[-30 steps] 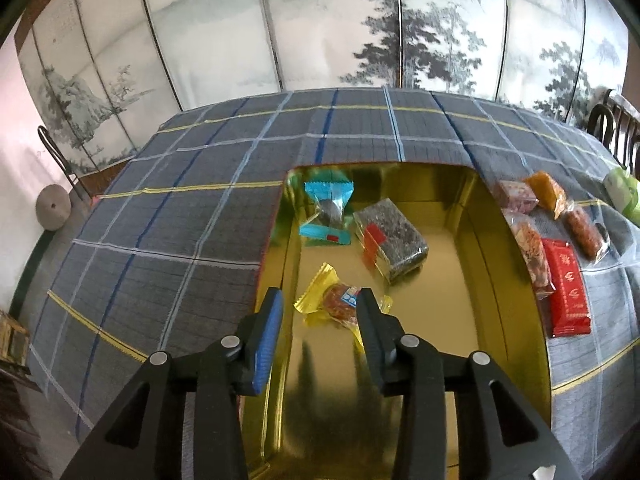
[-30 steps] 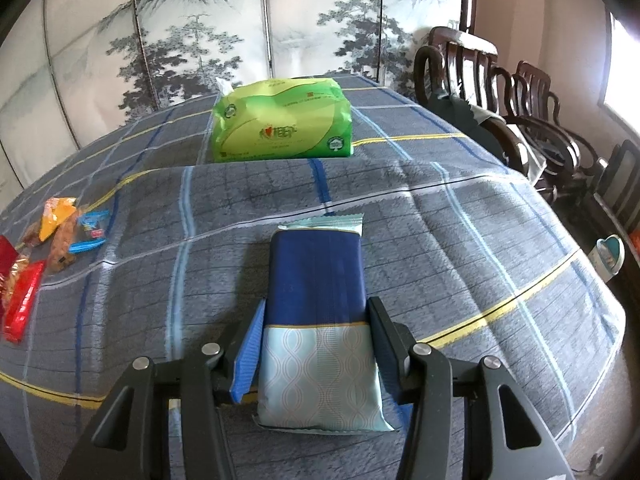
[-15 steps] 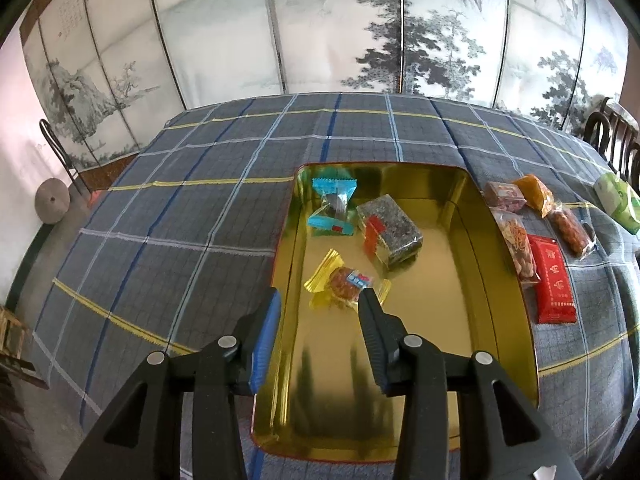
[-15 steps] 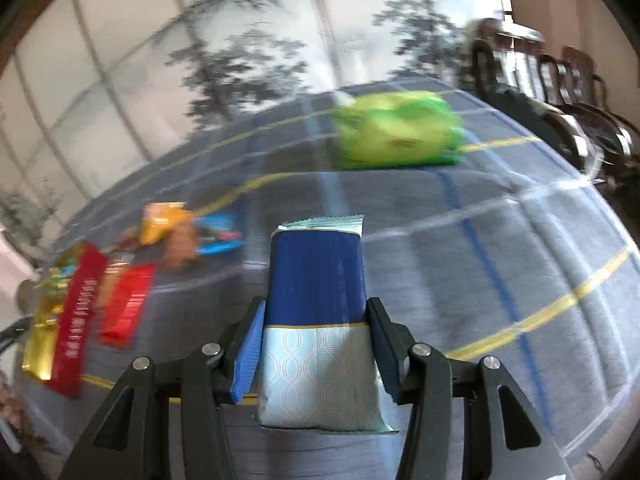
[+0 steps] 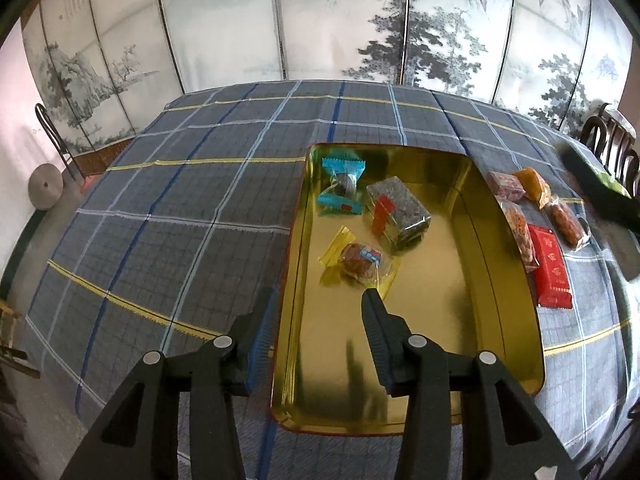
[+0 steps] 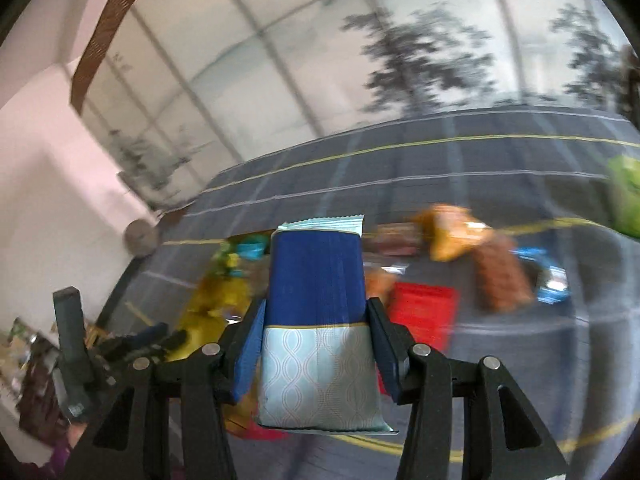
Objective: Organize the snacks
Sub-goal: 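Lower the blue-and-white box into the tray with the right gripper and release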
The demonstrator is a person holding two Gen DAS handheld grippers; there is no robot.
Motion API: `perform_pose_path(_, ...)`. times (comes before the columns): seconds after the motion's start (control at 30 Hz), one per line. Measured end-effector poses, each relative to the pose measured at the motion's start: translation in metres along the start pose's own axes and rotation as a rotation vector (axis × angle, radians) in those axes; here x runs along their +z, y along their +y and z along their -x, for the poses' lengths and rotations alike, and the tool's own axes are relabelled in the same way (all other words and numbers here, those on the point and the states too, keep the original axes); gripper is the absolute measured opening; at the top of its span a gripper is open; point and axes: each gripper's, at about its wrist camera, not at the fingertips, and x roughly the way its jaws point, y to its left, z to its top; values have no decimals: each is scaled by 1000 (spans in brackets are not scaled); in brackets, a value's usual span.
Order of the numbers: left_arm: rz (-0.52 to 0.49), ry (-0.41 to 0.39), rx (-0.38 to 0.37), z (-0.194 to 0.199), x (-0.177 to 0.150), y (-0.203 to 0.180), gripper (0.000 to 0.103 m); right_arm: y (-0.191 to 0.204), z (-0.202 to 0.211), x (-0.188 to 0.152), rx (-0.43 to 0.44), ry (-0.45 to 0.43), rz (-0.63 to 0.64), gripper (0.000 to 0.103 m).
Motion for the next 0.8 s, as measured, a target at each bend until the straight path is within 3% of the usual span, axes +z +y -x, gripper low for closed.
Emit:
perform_pose_path(0.23,-23,-16,-11,8,-4,3,46,39,-62,16,67,71,17,50)
perform_pose_path(0.4,-24,-26,-22,11,-4,8,49,45,-95,20,30,99,6,50)
perform_pose_path(0.63,-18,-2,-32,6,-5,9,49,45,-118,21,-28,114,29,51)
perform_pose_path(0.8,-25,0,-33,5,-5,6,49,33,-109,24,8,85,-3,52)
